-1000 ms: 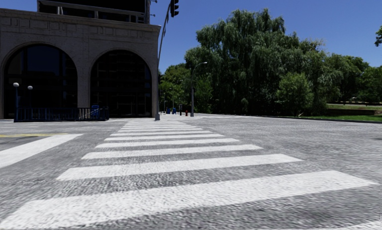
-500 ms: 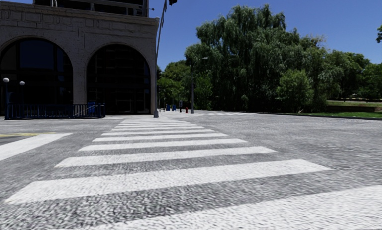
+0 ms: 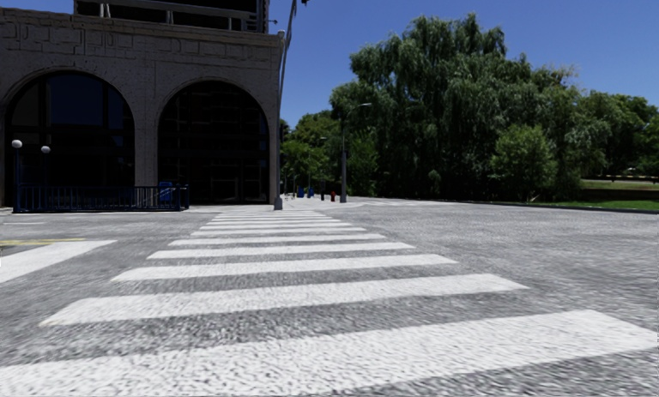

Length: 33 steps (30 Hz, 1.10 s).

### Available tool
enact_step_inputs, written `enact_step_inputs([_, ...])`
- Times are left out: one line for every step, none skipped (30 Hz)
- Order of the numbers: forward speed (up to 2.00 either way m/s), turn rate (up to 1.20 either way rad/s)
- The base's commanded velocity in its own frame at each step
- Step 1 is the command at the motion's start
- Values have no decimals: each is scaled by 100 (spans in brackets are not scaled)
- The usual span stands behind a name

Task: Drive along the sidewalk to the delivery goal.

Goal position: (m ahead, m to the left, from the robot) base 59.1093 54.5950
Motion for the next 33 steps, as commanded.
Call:
enact_step_inputs([126,35])
enact_step_inputs([127,35])
enact_step_inputs([127,35])
enact_step_inputs([127,35])
enact_step_inputs([127,35])
enact_step_inputs([128,35])
enact_step_inputs([129,19])
enact_step_inputs([143,0])
enact_step_inputs([143,0])
enact_step_inputs([200,0])
enact_step_inputs([200,0])
enact_step_inputs([200,0])
enact_step_inputs([200,0])
enact_step_inputs([200,0])
enact_step_inputs([200,0])
enact_step_inputs([200,0])
enact_step_inputs([200,0])
enact_step_inputs([200,0])
enact_step_inputs([200,0])
enact_step_inputs([200,0])
enact_step_inputs([200,0])
enact_step_inputs([200,0])
enact_step_inputs([200,0])
enact_step_inputs([200,0])
enact_step_inputs([200,0])
enact_step_inputs([200,0])
enact_step_inputs([200,0])
enact_step_inputs([200,0])
enact_step_inputs([200,0])
enact_step_inputs([200,0])
enact_step_inputs([200,0])
enact_step_inputs([200,0])
enact_step_inputs([200,0])
